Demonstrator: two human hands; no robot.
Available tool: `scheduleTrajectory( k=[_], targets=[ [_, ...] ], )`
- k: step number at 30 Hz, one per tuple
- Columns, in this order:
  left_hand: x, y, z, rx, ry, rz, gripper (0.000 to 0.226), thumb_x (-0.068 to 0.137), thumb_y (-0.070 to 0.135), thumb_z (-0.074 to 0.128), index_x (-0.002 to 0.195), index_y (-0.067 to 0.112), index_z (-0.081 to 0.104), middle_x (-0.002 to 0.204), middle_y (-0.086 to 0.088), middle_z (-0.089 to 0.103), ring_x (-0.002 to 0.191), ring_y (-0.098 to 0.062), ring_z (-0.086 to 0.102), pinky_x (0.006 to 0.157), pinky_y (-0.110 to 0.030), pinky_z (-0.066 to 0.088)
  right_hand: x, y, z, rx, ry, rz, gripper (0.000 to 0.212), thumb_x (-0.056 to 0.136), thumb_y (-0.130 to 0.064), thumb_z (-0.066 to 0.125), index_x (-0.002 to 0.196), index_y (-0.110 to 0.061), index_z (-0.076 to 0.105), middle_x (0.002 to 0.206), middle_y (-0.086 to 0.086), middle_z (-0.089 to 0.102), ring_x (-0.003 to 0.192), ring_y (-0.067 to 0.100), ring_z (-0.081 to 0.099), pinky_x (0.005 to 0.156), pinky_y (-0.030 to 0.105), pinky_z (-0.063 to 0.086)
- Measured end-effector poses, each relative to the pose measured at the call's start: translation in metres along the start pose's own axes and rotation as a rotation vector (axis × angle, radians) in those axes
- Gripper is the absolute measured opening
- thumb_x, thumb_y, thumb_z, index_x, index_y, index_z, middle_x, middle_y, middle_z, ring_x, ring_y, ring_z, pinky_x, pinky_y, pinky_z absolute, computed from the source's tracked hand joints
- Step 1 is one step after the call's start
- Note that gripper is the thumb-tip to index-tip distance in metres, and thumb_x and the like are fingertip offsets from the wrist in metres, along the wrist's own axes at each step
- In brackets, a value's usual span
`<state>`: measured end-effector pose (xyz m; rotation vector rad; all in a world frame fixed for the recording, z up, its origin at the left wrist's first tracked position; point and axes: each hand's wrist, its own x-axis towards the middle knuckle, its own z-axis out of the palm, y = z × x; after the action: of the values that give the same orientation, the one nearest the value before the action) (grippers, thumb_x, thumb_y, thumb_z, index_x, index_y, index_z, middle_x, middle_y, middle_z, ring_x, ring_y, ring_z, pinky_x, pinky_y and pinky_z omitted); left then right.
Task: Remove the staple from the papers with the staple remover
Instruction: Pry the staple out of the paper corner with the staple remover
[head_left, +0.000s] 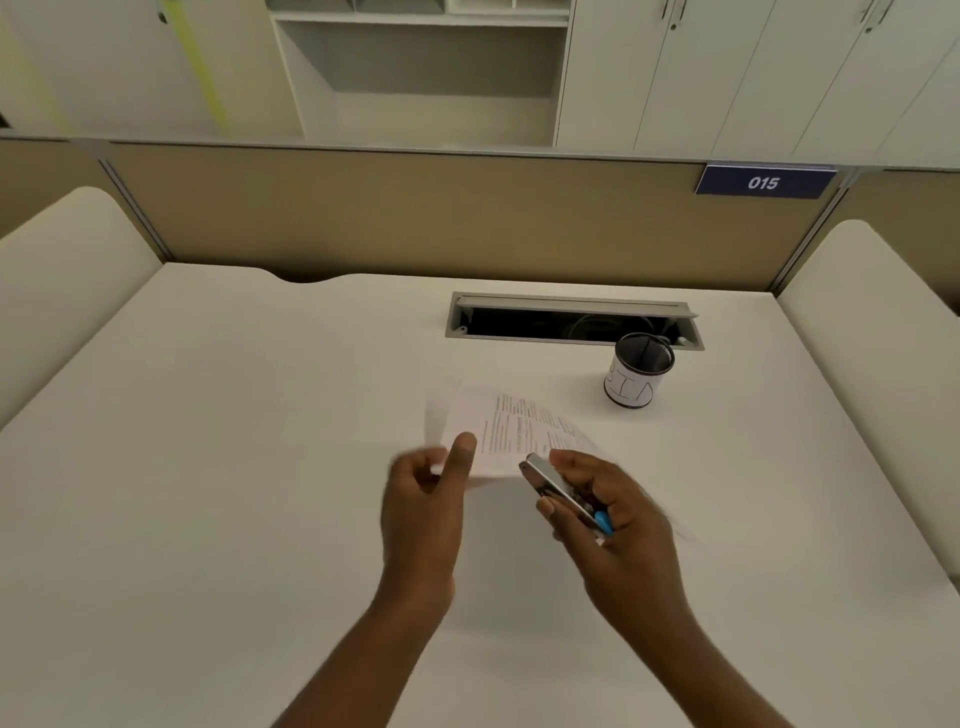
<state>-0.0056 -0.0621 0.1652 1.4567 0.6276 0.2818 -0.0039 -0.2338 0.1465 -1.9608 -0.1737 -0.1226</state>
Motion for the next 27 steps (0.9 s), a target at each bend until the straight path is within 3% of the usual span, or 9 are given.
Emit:
scheduleTrajectory(
  k=[2, 6, 8, 10, 12, 16, 19, 22, 27],
  targets=[
    [0.003, -0.023, 0.002, -0.087, -0.041, -0.213, 0.041, 0.089, 0.051, 0.066, 0.110, 0.015, 0.066, 0.108, 0.002, 0.077, 0.105, -0.022, 0.071, 0.085, -0.032, 0.055, -0.011, 0.006, 0.013, -0.015, 0.031, 0.010, 0.034, 0.086, -0.027, 0.077, 0.117, -0.036, 0.066, 0.122, -0.015, 0.067, 0.110, 0.013, 0.067, 0.090, 0.042, 0.060],
    [0.002, -0.046, -0.008, 0.130, 0.195, -0.262, 0.058, 0.086, 0.053, 0.070, 0.131, 0.026, 0.046, 0.130, 0.005, 0.049, 0.117, -0.020, 0.051, 0.090, -0.037, 0.042, -0.029, 0.019, 0.031, -0.008, 0.091, 0.062, 0.041, 0.086, -0.024, 0.077, 0.103, -0.057, 0.058, 0.118, -0.020, 0.066, 0.114, 0.005, 0.063, 0.097, 0.033, 0.055],
    [-0.002, -0.063, -0.017, 0.055, 0.187, -0.407, 0.060, 0.083, 0.058, 0.071, 0.124, 0.021, 0.048, 0.120, 0.001, 0.049, 0.106, -0.022, 0.052, 0.087, -0.038, 0.042, -0.035, 0.024, 0.037, -0.008, 0.098, 0.071, 0.047, 0.086, -0.025, 0.077, 0.102, -0.063, 0.057, 0.117, -0.026, 0.064, 0.113, 0.001, 0.061, 0.094, 0.024, 0.053],
    [-0.006, -0.076, -0.021, -0.077, 0.060, -0.545, 0.061, 0.077, 0.063, 0.071, 0.100, 0.008, 0.057, 0.094, -0.009, 0.059, 0.087, -0.025, 0.059, 0.077, -0.037, 0.050, -0.039, 0.028, 0.041, -0.017, 0.093, 0.087, 0.044, 0.086, -0.026, 0.078, 0.103, -0.059, 0.056, 0.116, -0.026, 0.064, 0.113, 0.000, 0.061, 0.092, 0.021, 0.052],
    [-0.009, -0.080, -0.021, -0.172, -0.058, -0.612, 0.055, 0.081, 0.057, 0.072, 0.097, 0.004, 0.067, 0.088, -0.016, 0.074, 0.086, -0.029, 0.072, 0.077, -0.037, 0.059, -0.043, 0.033, 0.046, -0.017, 0.084, 0.098, 0.040, 0.086, -0.026, 0.078, 0.104, -0.054, 0.057, 0.116, -0.024, 0.065, 0.112, 0.000, 0.061, 0.089, 0.020, 0.053],
    [-0.001, -0.081, -0.010, -0.181, -0.124, -0.540, 0.040, 0.089, 0.044, 0.070, 0.105, 0.008, 0.073, 0.098, -0.018, 0.078, 0.096, -0.033, 0.076, 0.089, -0.044, 0.061, -0.052, 0.037, 0.053, -0.024, 0.052, 0.112, 0.039, 0.086, -0.027, 0.078, 0.102, -0.054, 0.056, 0.116, -0.021, 0.066, 0.111, 0.002, 0.062, 0.090, 0.020, 0.053],
    [0.003, -0.080, -0.009, -0.136, -0.150, -0.463, 0.024, 0.093, 0.035, 0.067, 0.107, 0.016, 0.073, 0.095, -0.010, 0.080, 0.092, -0.028, 0.077, 0.085, -0.041, 0.062, -0.059, 0.040, 0.058, -0.031, 0.047, 0.151, 0.038, 0.085, -0.028, 0.078, 0.103, -0.053, 0.055, 0.118, -0.014, 0.067, 0.112, 0.007, 0.063, 0.094, 0.029, 0.054],
    [0.005, -0.086, -0.011, -0.089, -0.152, -0.427, 0.011, 0.095, 0.019, 0.068, 0.105, 0.022, 0.071, 0.095, -0.003, 0.081, 0.088, -0.025, 0.078, 0.081, -0.039, 0.064, -0.064, 0.041, 0.061, -0.035, 0.023, 0.186, 0.041, 0.085, -0.028, 0.078, 0.108, -0.052, 0.054, 0.124, -0.013, 0.064, 0.116, 0.009, 0.061, 0.097, 0.023, 0.051],
    [0.006, -0.086, -0.011, -0.074, -0.116, -0.424, 0.018, 0.093, 0.007, 0.068, 0.096, 0.025, 0.071, 0.091, 0.004, 0.080, 0.083, -0.022, 0.078, 0.067, -0.030, 0.063, -0.069, 0.046, 0.059, -0.036, -0.056, 0.260, 0.036, 0.085, -0.028, 0.078, 0.119, -0.024, 0.065, 0.130, -0.012, 0.062, 0.115, 0.009, 0.062, 0.100, 0.031, 0.054]
  ],
)
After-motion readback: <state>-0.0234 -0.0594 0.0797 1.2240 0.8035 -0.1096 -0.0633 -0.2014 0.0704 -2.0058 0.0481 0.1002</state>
